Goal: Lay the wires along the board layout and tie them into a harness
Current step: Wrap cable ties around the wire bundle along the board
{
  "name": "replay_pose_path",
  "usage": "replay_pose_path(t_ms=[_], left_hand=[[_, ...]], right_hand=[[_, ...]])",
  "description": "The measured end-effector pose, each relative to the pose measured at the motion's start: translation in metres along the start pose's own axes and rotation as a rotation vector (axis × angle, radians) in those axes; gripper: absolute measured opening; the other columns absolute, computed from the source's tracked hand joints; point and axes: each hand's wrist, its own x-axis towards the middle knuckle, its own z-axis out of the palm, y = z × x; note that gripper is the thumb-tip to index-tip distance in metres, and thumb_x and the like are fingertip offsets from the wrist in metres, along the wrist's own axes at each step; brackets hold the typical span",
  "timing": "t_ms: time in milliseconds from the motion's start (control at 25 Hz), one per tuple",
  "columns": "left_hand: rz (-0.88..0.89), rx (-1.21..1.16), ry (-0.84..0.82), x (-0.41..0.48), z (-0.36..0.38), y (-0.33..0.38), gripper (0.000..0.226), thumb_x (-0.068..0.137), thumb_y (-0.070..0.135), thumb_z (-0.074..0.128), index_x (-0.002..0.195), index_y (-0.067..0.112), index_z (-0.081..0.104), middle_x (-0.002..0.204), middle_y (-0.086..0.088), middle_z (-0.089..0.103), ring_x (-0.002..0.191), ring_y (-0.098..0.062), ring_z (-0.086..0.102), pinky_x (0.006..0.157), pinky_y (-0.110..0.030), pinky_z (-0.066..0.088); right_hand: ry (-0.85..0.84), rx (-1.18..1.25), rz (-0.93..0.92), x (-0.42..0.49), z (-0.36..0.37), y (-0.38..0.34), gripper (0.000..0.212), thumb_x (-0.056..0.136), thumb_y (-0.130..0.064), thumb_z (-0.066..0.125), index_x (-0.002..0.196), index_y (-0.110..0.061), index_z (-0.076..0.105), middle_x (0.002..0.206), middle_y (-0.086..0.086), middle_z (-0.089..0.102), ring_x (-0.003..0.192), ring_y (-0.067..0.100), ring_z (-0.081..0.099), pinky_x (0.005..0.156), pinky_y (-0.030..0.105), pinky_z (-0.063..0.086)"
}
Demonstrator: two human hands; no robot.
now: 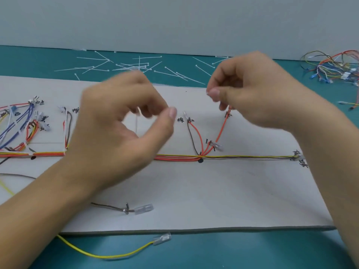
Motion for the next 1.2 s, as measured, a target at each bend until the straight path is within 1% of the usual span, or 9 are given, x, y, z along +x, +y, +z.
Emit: replay_pose_path(t_ms=[120,200,320,440,560,640,760,920,1200], left_hand=[[-0.024,0.083,0.081,0.001,-0.004,0.000,0.017,0.094,0.022,0.067,0.102,0.008,0.073,0.098,-0.004,0.060,0.096,-0.013,0.055,0.085,-0.025,0.043],[-0.031,0.081,0.008,0.002,-0.003,-0.001,0.022,0.094,0.029,0.069,0.110,0.017,0.075,0.103,0.001,0.064,0.102,-0.018,0.059,0.092,-0.036,0.045],[-0.001,0.038,-0.114,0.001,0.002,-0.001,0.010,0.093,0.033,0.071,0.099,0.028,0.077,0.086,0.018,0.070,0.088,-0.006,0.064,0.088,-0.049,0.043],[-0.009,-0.004,-0.201,-0.002,0.003,0.000,0.008,0.092,0.035,0.071,0.088,0.032,0.078,0.069,0.019,0.068,0.072,0.003,0.058,0.082,-0.029,0.036],[-0.032,-0.061,-0.282,-0.003,0.005,0.004,0.013,0.091,0.028,0.072,0.079,0.027,0.077,0.060,0.013,0.067,0.065,-0.003,0.057,0.075,-0.009,0.034],[-0.061,-0.102,-0.295,-0.006,0.006,0.008,0.014,0.088,0.021,0.074,0.075,0.026,0.075,0.060,0.011,0.067,0.067,-0.007,0.060,0.069,-0.005,0.039],[-0.120,-0.193,-0.283,-0.008,0.007,0.012,0.019,0.088,0.019,0.073,0.071,0.026,0.072,0.066,0.007,0.070,0.069,-0.014,0.064,0.066,-0.010,0.045],[-0.198,-0.328,-0.303,-0.008,0.008,0.014,0.016,0.088,0.021,0.072,0.072,0.024,0.075,0.063,0.006,0.069,0.059,-0.013,0.062,0.059,-0.020,0.049],[-0.397,-0.704,-0.412,-0.008,0.013,0.014,0.008,0.084,0.017,0.074,0.077,0.013,0.076,0.057,-0.001,0.070,0.053,-0.005,0.063,0.057,-0.013,0.048]], right_hand=[[-0.103,0.027,-0.034,-0.024,0.008,-0.001,0.023,0.097,-0.010,0.067,0.080,-0.026,0.068,0.072,-0.007,0.071,0.067,0.006,0.069,0.066,0.029,0.056],[-0.152,0.009,-0.048,-0.030,0.009,-0.002,0.023,0.098,-0.011,0.065,0.081,-0.027,0.067,0.076,-0.010,0.071,0.071,0.007,0.070,0.070,0.032,0.059],[-0.139,0.027,-0.104,-0.035,0.007,-0.005,0.022,0.099,-0.012,0.063,0.083,-0.028,0.067,0.079,-0.013,0.070,0.073,0.009,0.070,0.068,0.033,0.059],[-0.140,0.095,-0.139,-0.038,0.011,-0.008,0.022,0.098,-0.010,0.062,0.085,-0.027,0.067,0.079,-0.012,0.070,0.071,0.010,0.070,0.065,0.033,0.058],[-0.132,0.167,-0.141,-0.037,0.013,-0.008,0.022,0.098,-0.006,0.063,0.085,-0.023,0.068,0.078,-0.006,0.071,0.066,0.010,0.068,0.063,0.034,0.058],[-0.122,0.244,-0.130,-0.036,0.011,-0.008,0.022,0.098,-0.003,0.064,0.085,-0.020,0.070,0.076,-0.003,0.072,0.064,0.009,0.067,0.062,0.031,0.058],[-0.148,0.418,-0.125,-0.037,0.012,-0.009,0.020,0.096,0.001,0.065,0.085,-0.013,0.072,0.072,0.002,0.072,0.064,0.013,0.068,0.064,0.025,0.056],[-0.185,0.535,-0.134,-0.038,0.013,-0.009,0.018,0.095,0.005,0.064,0.088,-0.008,0.072,0.070,0.000,0.071,0.064,0.017,0.069,0.065,0.025,0.055],[-0.254,0.675,-0.135,-0.039,0.014,-0.009,0.010,0.090,-0.002,0.065,0.093,-0.004,0.074,0.076,0.010,0.073,0.068,0.020,0.071,0.067,0.025,0.055]])
